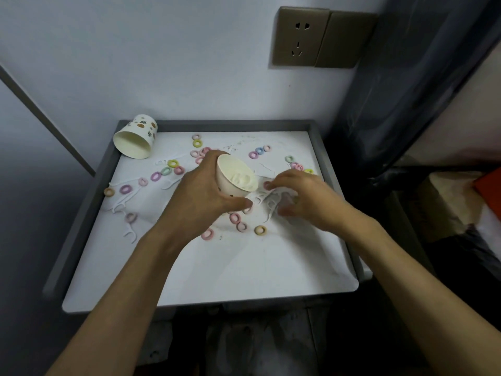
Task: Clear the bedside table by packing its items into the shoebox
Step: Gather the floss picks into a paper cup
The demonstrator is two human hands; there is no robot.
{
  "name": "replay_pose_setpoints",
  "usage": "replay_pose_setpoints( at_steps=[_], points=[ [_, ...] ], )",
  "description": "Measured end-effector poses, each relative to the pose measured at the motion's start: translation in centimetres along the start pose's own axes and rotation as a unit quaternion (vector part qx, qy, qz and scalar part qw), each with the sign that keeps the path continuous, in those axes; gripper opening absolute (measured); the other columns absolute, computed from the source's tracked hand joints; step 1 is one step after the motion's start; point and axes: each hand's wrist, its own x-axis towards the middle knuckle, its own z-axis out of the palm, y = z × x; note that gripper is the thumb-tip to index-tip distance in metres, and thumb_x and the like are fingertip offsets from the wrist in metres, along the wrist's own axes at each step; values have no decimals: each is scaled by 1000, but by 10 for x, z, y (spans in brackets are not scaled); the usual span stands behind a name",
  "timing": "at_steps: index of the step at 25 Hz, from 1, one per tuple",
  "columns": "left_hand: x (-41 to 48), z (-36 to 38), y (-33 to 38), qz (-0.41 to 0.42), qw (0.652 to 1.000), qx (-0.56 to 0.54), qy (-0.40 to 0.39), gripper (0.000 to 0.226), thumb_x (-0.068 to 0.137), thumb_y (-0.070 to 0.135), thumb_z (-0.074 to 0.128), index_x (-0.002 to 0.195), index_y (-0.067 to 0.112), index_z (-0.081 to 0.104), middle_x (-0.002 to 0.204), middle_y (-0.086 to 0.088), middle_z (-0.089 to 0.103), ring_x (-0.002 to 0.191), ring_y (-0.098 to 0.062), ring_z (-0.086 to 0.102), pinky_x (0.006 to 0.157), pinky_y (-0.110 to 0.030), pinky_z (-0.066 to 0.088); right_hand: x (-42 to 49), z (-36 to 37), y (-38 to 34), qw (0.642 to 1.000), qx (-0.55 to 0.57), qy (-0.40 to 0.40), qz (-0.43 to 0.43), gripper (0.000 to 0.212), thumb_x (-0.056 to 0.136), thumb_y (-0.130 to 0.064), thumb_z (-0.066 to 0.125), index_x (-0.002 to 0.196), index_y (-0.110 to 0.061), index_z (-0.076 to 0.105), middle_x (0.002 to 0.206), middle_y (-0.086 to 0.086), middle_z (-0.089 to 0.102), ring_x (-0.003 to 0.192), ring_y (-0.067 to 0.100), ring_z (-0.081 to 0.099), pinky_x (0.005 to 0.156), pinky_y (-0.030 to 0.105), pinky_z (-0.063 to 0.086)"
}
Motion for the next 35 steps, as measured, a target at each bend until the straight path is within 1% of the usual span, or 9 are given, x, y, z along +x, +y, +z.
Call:
replay_pose_setpoints(
  at_steps=[3,9,13,19,22,25,27,31,35],
  points=[
    [2,-3,-4,-17,999,-20,30,74,61,33,91,121,31,48,104,20,59,96,0,56,66,-10,42,3,19,4,998,-51,-25,-25,65,69,-15,81,130,-23,59,131,-2,54,118,18,50,95,25,42],
    [2,-2,-5,-9,999,-19,31,71,61,33,90,119,29,49,101,20,61,95,7,55,72,-18,48,17,32,2,997,-46,25,-62,34,78,-13,75,111,-12,67,106,6,60,99,27,56,84,37,48],
    [2,-2,-7,-8,999,-19,26,69,60,37,90,116,32,49,98,22,60,92,12,54,65,-9,46,20,38,-4,992,-110,34,-44,15,88,-17,64,101,-11,63,103,8,59,100,28,53,79,39,45],
    [3,-2,-9,-10,999,-18,29,72,61,39,91,118,32,49,101,23,59,93,8,55,71,-18,50,18,49,-8,966,-246,57,-55,13,97,-13,45,104,-9,55,106,11,56,99,30,51,82,36,37],
    [4,-3,-11,-17,999,-12,30,75,60,38,91,122,30,48,100,23,58,91,10,54,62,-8,45,21,47,-6,964,-256,56,-41,15,98,-13,44,106,-8,55,108,12,57,100,30,51,83,37,39],
    [4,-5,-12,-20,999,-3,32,79,61,35,91,127,26,48,98,22,57,86,11,54,57,-4,42,23,36,-8,979,-190,78,-2,18,99,-18,44,103,-5,57,105,15,62,98,32,54,80,39,41],
    [4,-4,-12,-20,999,12,26,78,61,36,90,126,26,47,99,20,57,87,4,55,59,-9,41,23,25,-12,986,-104,125,25,11,97,-16,50,100,-9,58,97,7,66,87,25,58,73,36,46],
    [1,-1,-10,-15,999,50,11,67,63,38,88,113,35,43,92,23,54,84,8,51,59,-15,38,22,-6,-32,980,70,185,26,10,95,-17,56,89,-21,63,69,-21,56,58,5,59,56,11,41],
    [-2,3,-6,-6,999,48,0,64,62,39,87,111,38,46,92,18,61,82,2,57,59,-20,42,15,-15,-60,989,21,113,-91,11,90,-16,62,92,-16,72,73,-4,63,61,11,53,66,29,46]
  ],
)
